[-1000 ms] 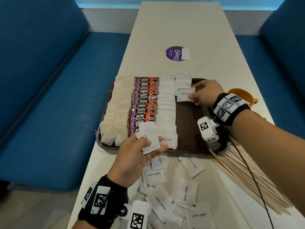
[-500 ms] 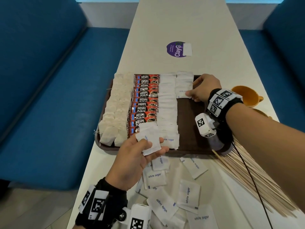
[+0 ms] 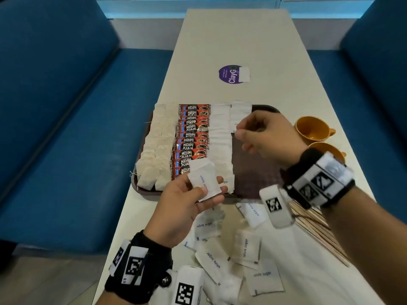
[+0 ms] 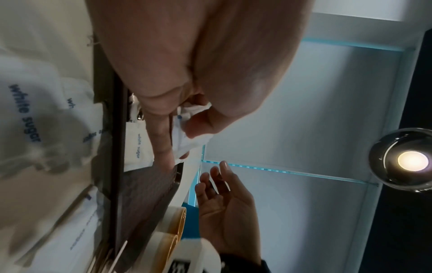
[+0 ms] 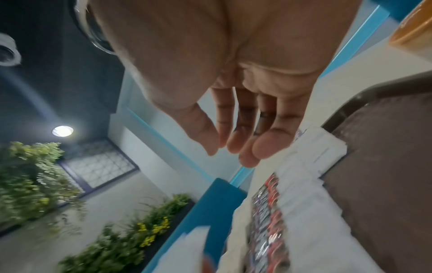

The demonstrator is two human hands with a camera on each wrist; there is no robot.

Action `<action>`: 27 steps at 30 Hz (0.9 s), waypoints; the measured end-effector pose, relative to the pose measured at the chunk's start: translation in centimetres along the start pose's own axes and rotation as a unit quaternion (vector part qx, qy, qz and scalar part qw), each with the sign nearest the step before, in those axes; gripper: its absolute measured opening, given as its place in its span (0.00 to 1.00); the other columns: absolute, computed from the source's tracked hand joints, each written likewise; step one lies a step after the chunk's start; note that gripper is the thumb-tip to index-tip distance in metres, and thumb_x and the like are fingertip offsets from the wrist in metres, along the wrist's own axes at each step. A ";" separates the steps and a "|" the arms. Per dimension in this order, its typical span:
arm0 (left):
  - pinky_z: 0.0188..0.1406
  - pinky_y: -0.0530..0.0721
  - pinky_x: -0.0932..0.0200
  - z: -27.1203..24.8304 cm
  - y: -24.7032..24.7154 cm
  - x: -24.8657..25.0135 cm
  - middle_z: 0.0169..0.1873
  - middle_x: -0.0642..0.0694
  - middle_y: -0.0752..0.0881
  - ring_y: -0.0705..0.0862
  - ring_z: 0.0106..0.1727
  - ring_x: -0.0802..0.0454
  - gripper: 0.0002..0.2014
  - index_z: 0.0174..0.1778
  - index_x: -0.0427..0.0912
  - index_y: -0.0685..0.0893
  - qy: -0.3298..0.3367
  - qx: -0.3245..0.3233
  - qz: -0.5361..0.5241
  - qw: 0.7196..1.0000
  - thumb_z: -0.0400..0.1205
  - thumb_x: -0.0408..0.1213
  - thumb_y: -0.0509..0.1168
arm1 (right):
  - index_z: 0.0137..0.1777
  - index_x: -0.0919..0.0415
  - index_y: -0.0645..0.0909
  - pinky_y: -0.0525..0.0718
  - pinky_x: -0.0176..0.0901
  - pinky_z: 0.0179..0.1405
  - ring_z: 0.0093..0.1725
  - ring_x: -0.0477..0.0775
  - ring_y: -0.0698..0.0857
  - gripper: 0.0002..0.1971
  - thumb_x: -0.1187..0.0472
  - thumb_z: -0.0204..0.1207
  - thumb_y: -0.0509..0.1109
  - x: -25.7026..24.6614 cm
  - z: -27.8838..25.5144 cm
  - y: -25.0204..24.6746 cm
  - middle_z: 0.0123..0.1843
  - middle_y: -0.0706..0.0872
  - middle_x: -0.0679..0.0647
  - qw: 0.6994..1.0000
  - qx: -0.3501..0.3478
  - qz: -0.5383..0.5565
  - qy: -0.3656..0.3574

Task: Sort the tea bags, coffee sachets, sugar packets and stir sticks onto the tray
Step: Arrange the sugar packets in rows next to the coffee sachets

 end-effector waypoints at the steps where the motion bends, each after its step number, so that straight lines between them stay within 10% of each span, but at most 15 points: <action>1: 0.60 0.91 0.43 -0.2 0.2 0.0 0.60 0.31 0.90 0.90 0.61 0.31 0.18 0.69 0.31 0.82 0.003 -0.004 0.001 1.000 0.87 0.16 0.56 | 0.50 0.58 0.87 0.92 0.51 0.42 0.38 0.54 0.91 0.04 0.62 0.79 0.78 -0.3 -1.7 0.5 0.45 0.91 0.60 1.000 -0.019 0.016 -0.009; 15: 0.48 0.92 0.53 -3.8 1.4 -0.3 0.55 0.34 0.93 0.93 0.55 0.34 0.17 0.63 0.32 0.88 0.031 -0.013 0.085 0.996 0.78 0.23 0.75 | 0.50 0.60 0.88 0.89 0.47 0.36 0.35 0.51 0.88 0.04 0.61 0.79 0.79 3.2 -12.9 3.9 0.39 0.91 0.58 0.990 -0.061 0.126 0.015; 27: 0.36 0.88 0.54 -4.2 1.0 -0.2 0.49 0.32 0.90 0.88 0.41 0.37 0.18 0.63 0.33 0.87 -0.005 0.051 0.015 0.999 0.85 0.43 0.69 | 0.52 0.67 0.89 0.85 0.48 0.32 0.34 0.59 0.86 0.04 0.71 0.80 0.75 3.6 -13.3 2.7 0.45 0.89 0.73 0.974 -0.076 0.202 0.065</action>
Point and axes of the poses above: each hand's wrist, its own z-axis towards the middle knuckle, its own y-axis out of the palm, x = y × z, the point moved 3 cm from there along z, towards the middle knuckle
